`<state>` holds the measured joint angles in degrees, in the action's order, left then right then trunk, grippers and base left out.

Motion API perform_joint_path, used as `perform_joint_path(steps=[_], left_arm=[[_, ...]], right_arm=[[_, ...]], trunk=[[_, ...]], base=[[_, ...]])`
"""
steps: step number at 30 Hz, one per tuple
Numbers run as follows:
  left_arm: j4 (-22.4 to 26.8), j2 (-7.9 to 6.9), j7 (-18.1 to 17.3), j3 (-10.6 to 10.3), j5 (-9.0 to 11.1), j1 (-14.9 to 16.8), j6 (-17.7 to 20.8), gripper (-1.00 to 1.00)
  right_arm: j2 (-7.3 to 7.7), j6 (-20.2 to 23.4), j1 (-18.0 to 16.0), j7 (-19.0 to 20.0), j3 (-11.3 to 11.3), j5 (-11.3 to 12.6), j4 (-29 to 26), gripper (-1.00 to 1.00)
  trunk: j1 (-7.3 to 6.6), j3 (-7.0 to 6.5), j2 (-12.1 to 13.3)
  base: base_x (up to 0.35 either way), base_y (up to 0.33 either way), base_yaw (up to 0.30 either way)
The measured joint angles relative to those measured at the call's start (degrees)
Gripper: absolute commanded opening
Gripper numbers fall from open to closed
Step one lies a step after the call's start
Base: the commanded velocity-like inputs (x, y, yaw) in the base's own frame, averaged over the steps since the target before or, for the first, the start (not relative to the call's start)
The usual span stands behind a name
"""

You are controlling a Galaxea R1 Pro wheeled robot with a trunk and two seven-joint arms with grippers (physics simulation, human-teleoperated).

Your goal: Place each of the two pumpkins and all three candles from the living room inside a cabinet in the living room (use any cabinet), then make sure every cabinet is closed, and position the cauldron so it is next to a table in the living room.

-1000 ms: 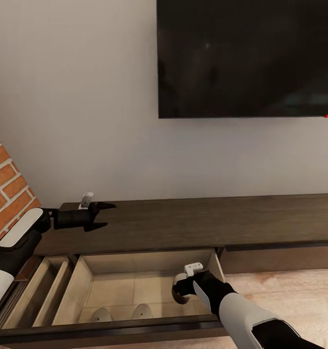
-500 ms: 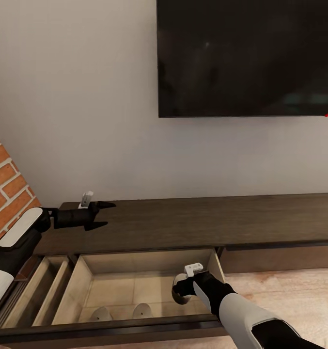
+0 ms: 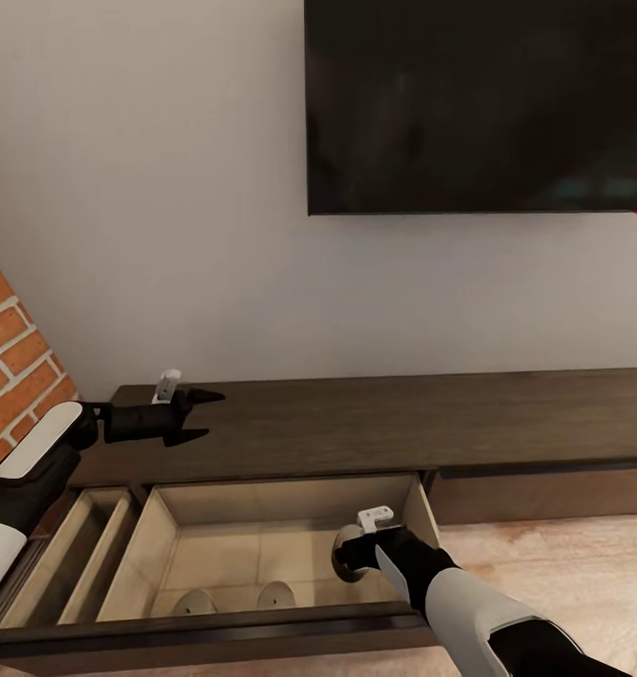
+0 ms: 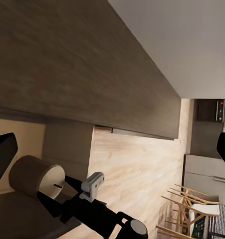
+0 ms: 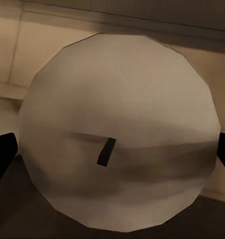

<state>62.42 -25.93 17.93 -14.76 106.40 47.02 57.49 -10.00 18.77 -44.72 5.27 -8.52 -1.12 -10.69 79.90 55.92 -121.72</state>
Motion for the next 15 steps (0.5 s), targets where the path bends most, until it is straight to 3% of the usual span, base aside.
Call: perform_joint_path(steps=[15], left_arm=[[0.04,0.0,0.0,0.05,-0.01,0.0,0.0,1.0]], right_arm=[[0.0,-0.4,-0.01,0.0,-0.03,-0.01,-0.19,-1.0]], trunk=[[3.3,3.18,-6.02]], base=[[0.0,0.0,0.0]])
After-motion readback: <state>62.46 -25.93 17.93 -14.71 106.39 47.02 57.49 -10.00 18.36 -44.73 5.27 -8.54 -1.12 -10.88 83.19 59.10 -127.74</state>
